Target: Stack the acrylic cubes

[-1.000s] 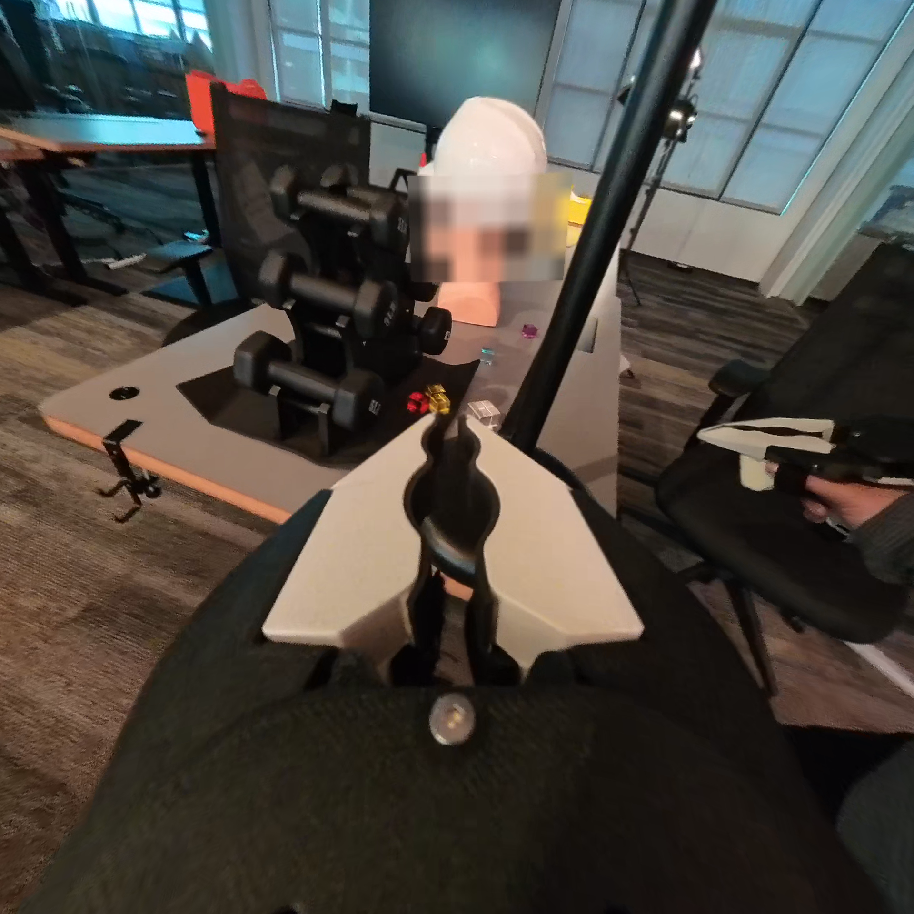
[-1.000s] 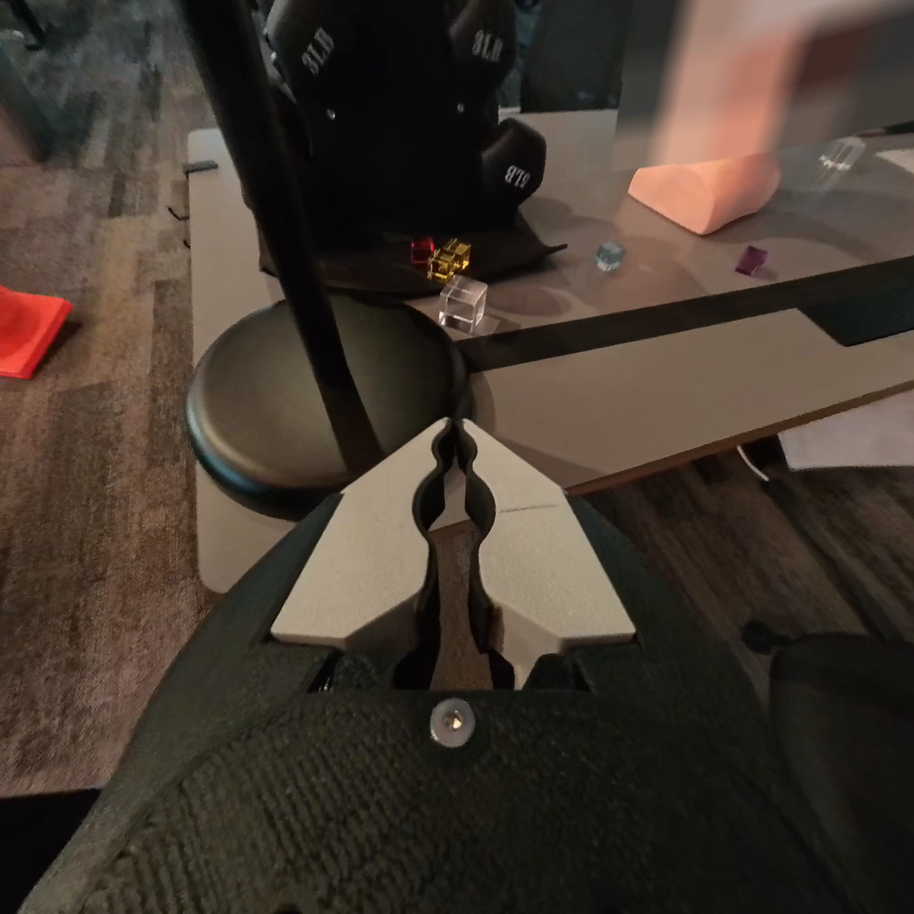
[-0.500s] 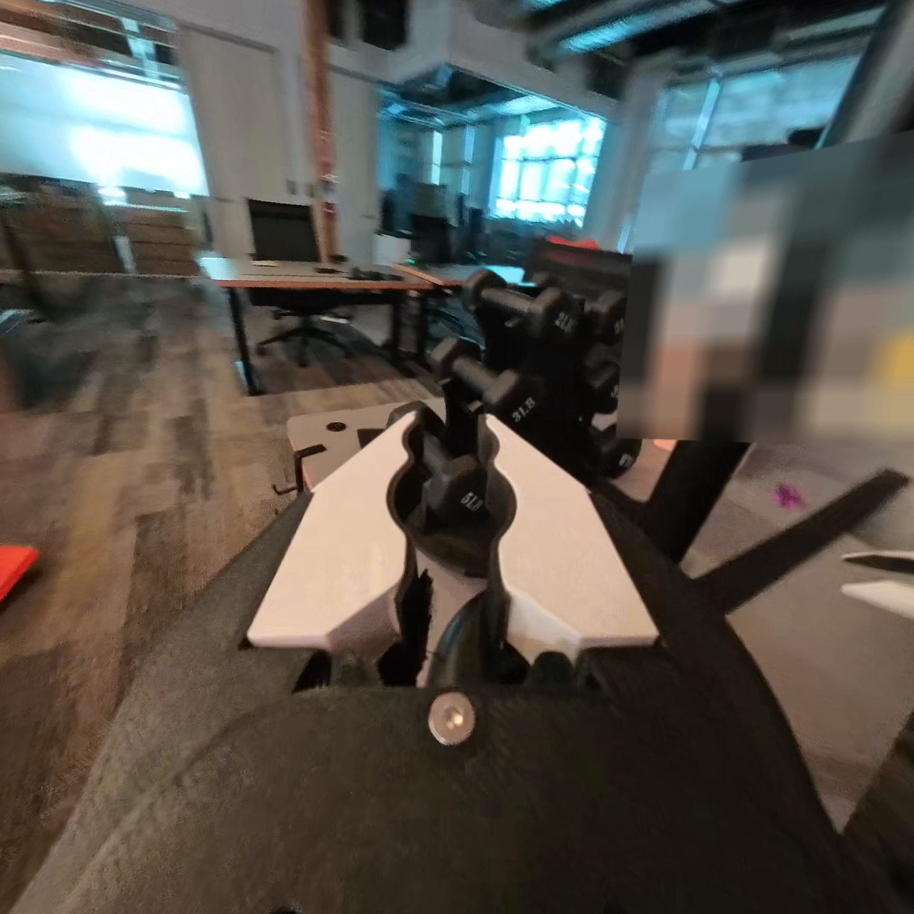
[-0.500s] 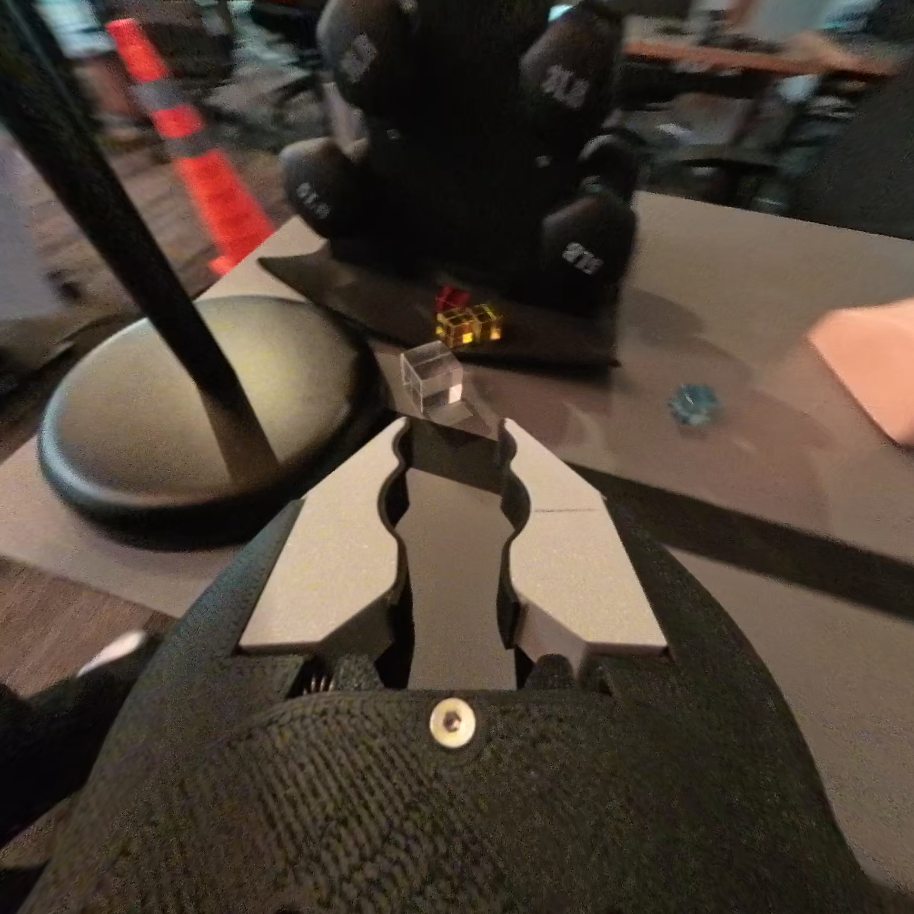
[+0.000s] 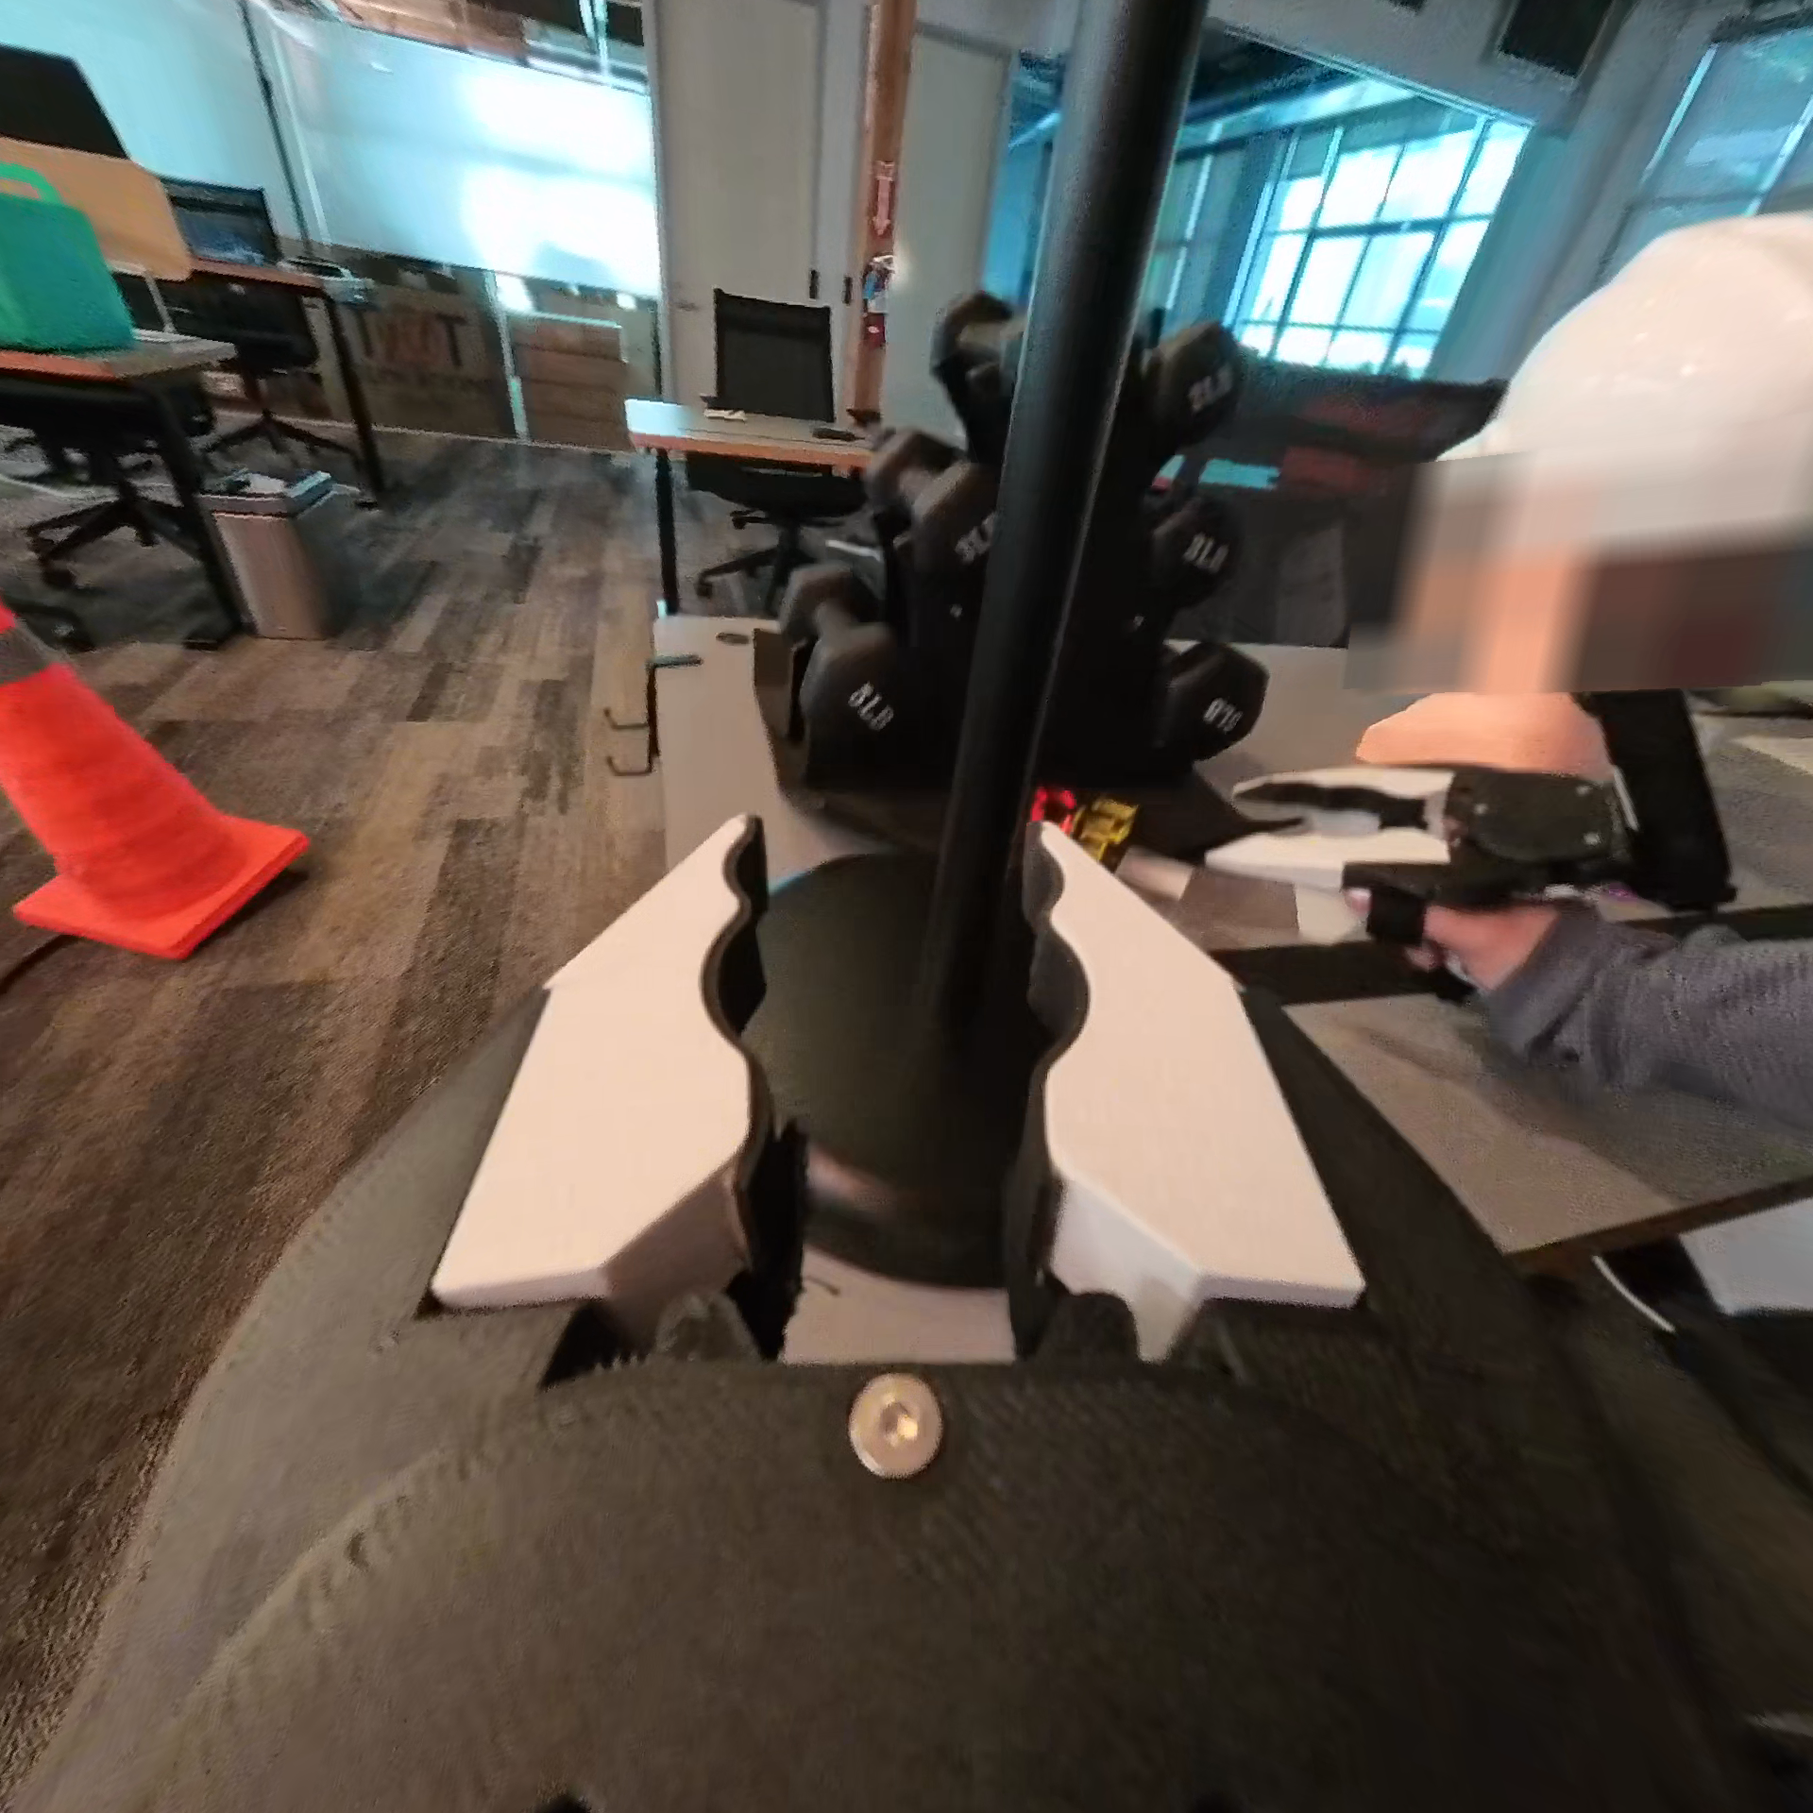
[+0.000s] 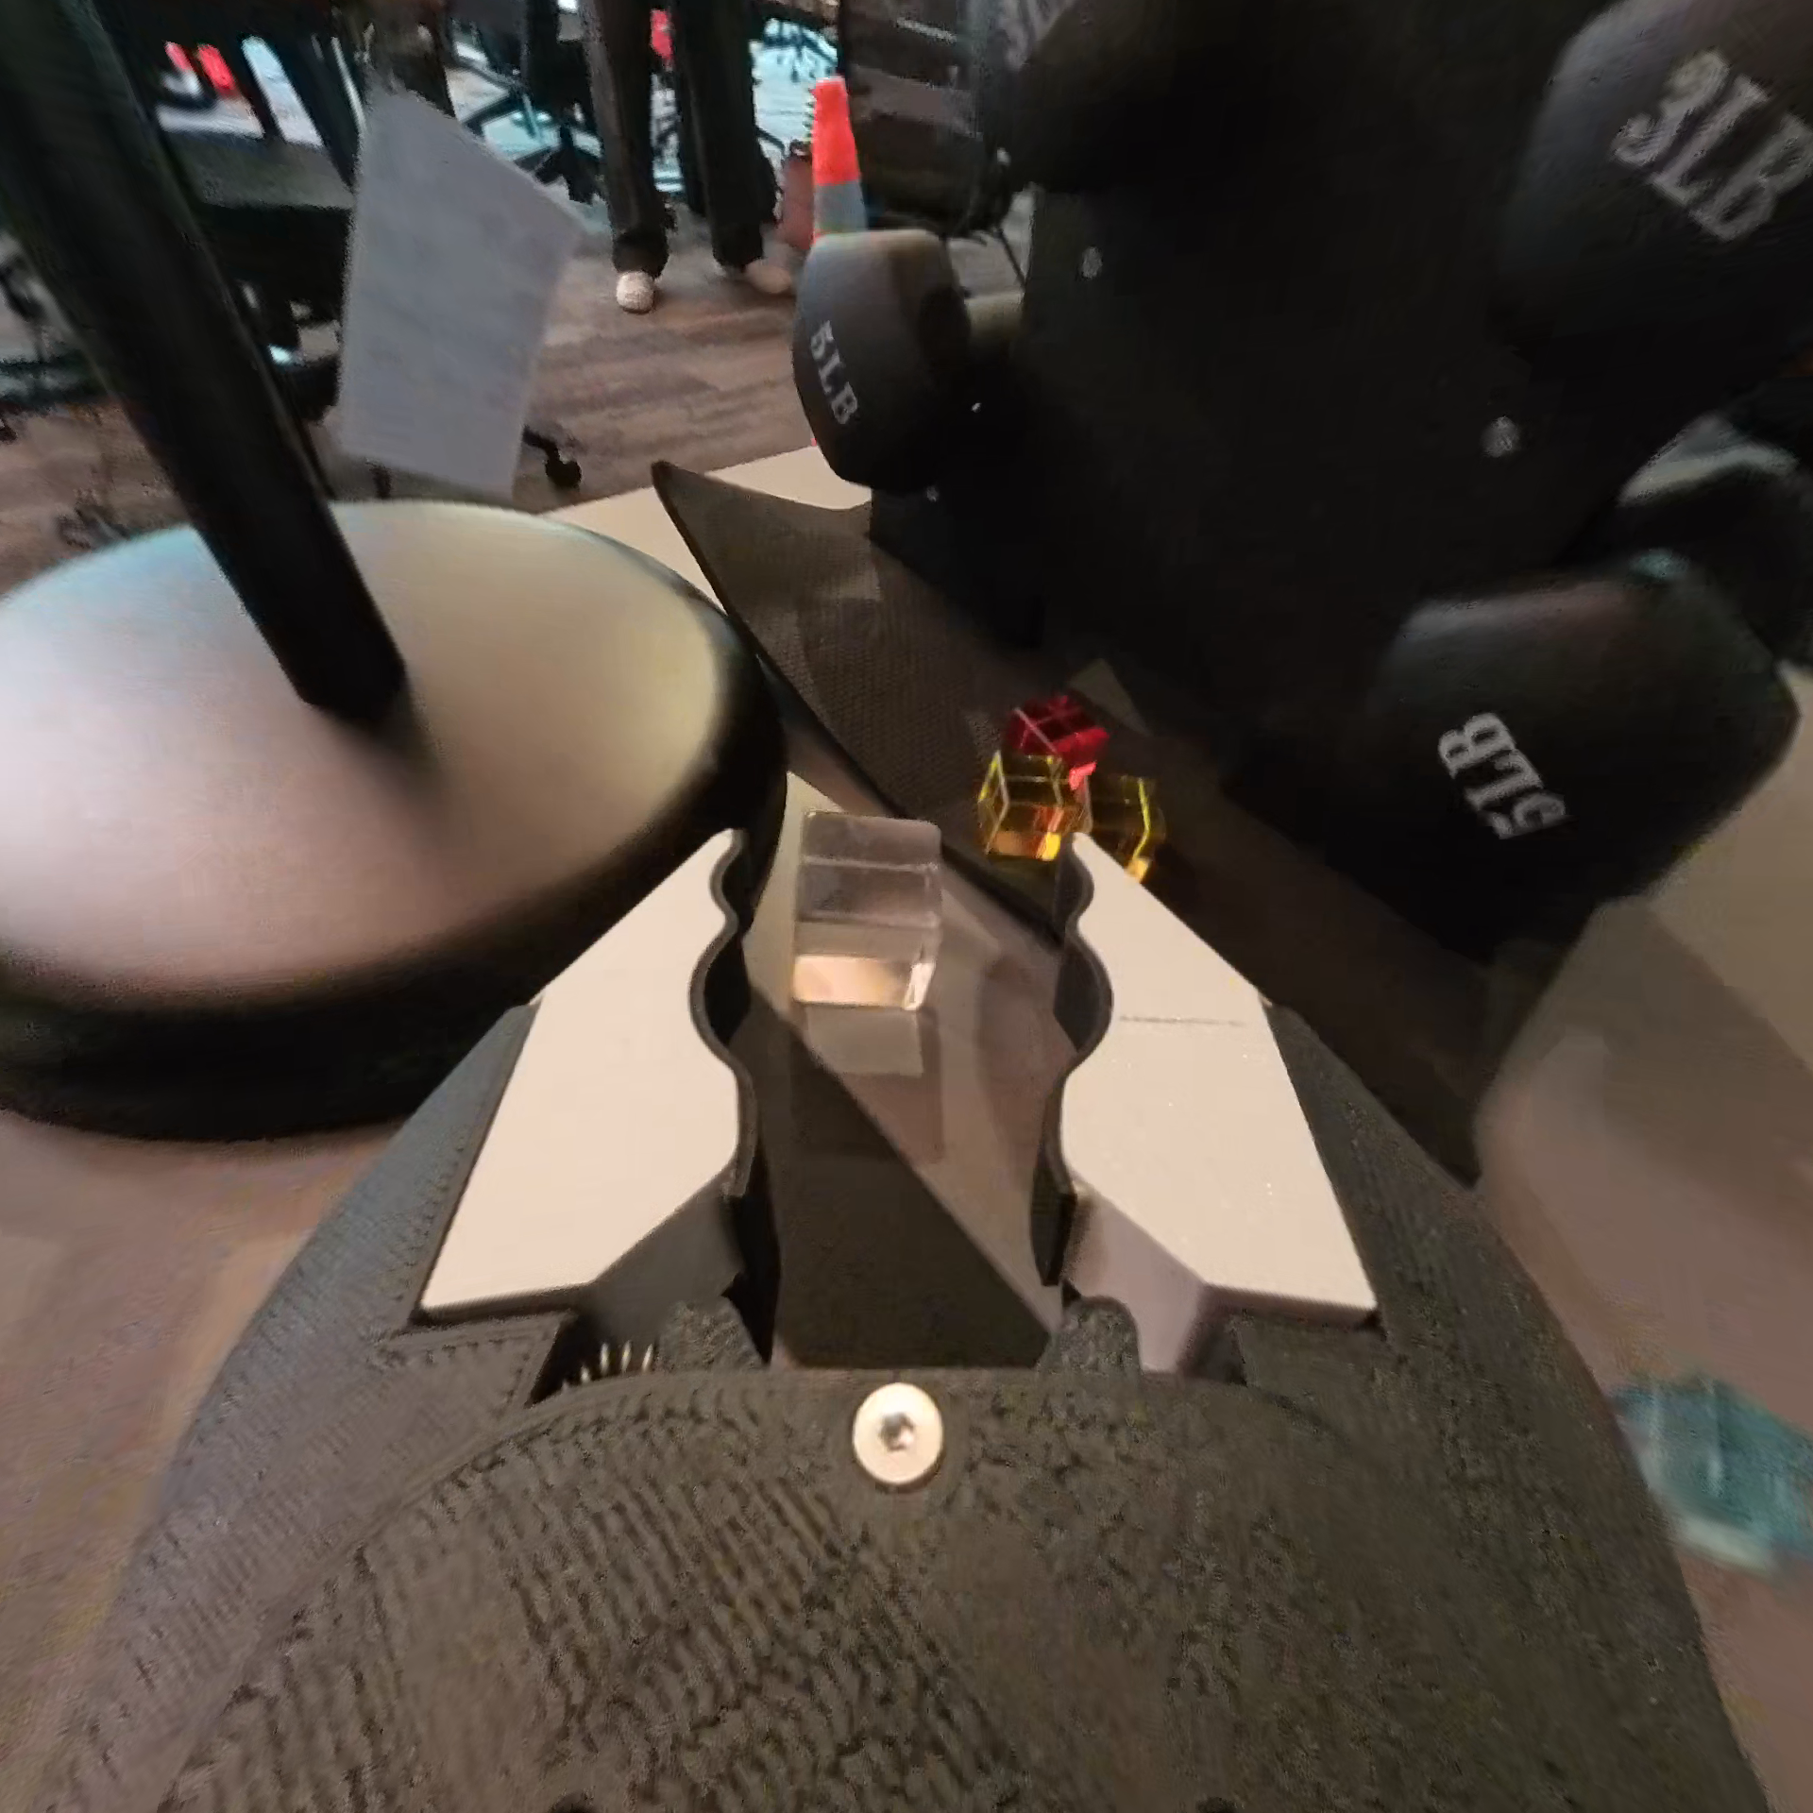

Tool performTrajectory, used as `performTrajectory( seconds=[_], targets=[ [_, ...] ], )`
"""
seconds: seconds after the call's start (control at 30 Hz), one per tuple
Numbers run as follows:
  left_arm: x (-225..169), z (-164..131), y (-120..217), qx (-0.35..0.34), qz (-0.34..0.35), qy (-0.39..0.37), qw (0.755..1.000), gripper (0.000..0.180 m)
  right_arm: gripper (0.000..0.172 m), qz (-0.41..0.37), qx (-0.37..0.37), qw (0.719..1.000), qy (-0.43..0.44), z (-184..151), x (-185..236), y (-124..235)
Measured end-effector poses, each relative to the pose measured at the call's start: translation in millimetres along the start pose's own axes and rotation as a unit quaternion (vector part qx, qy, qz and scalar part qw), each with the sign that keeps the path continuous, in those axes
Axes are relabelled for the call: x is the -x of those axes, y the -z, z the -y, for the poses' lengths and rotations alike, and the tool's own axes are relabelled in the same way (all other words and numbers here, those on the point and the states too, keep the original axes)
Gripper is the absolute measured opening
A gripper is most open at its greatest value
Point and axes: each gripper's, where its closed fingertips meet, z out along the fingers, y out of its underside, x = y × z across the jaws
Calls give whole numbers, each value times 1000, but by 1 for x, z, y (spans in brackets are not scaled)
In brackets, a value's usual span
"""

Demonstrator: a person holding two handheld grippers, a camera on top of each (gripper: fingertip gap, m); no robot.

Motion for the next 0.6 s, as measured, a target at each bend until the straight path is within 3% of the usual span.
performTrajectory(
  seconds=[0.13,0.27,0.4,0.5,0.6],
  targets=[
    [24,-44,15,-42,62,19,997,59,62,-27,-70,996,56,4,-9,-16],
    [37,-19,2,-140,95,12,985,59,65,-53,-135,982,119,15,-3,-6],
    [41,-29,-21,-188,90,-1,978,60,54,-36,-144,977,155,15,10,-1],
    [65,-51,-25,-168,136,-26,976,58,43,-39,-121,984,127,9,1,-5],
    [86,-73,-20,-112,170,18,979,58,41,-54,-112,988,93,8,-9,-5]
  ],
)
